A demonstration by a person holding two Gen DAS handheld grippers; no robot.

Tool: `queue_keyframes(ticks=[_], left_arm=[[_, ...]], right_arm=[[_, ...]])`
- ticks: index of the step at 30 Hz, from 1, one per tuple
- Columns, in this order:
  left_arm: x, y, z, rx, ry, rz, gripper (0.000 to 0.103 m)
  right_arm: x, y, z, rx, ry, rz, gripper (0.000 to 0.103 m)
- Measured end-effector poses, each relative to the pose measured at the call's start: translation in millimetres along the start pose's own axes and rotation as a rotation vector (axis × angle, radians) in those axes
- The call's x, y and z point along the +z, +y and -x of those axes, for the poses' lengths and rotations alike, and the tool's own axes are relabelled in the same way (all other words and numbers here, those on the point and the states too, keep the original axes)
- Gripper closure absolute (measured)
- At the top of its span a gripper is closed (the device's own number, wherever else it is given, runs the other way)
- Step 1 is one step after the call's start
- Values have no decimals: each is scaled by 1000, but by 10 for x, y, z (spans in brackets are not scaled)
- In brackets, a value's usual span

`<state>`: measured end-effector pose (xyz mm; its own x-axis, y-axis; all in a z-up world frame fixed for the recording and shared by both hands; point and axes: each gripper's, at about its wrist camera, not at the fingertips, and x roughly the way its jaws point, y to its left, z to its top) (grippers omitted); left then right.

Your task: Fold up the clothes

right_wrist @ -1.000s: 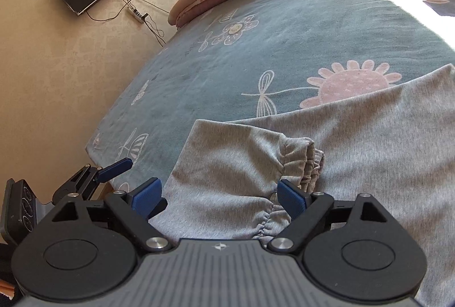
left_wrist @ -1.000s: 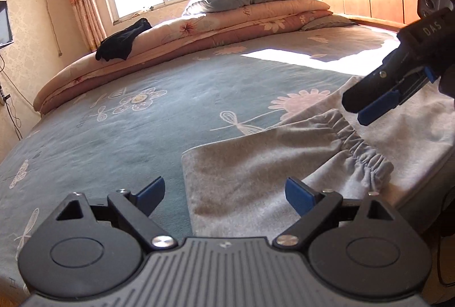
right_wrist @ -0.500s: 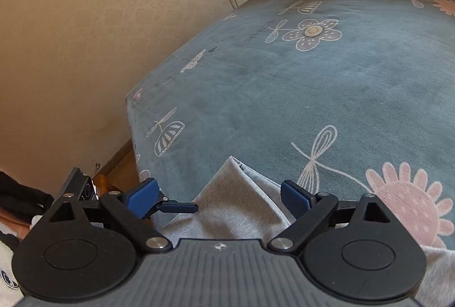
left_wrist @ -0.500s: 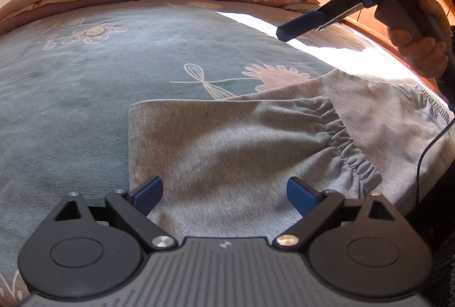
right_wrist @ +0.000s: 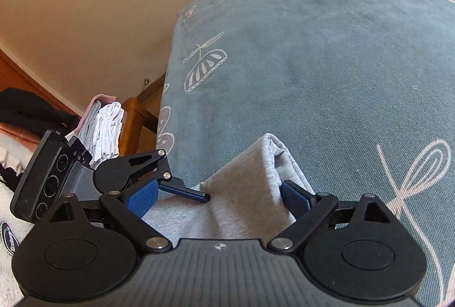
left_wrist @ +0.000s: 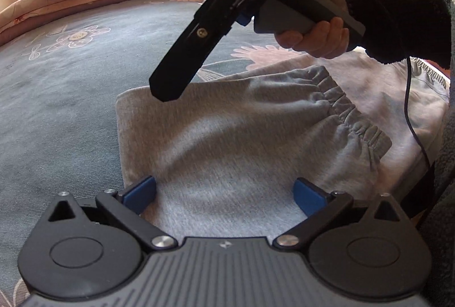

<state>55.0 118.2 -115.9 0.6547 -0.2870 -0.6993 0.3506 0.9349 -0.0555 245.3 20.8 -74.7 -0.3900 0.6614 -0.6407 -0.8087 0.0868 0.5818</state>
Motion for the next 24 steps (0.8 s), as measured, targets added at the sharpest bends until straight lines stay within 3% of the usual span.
queue_keyframes(ticks=[8,13,16,19,24], left_arm=[[-13,2,6,-4,-11,4,1],[-25,7,19,-4,-16,3,1],[24,22,30,-13,1,0,1],[137,48,69,-23,-11,-9,1],[462,112,25,7,-75,-111,1]], right_arm=[[230,-159,-249,129,0,-42,4],[395,-329,-144,123,-133,-116,3],[425,-379,30,115,-158,-159,3],[343,-293,312,76,-179,-153,3],[52,-144,776,-27,-228,-185,3]])
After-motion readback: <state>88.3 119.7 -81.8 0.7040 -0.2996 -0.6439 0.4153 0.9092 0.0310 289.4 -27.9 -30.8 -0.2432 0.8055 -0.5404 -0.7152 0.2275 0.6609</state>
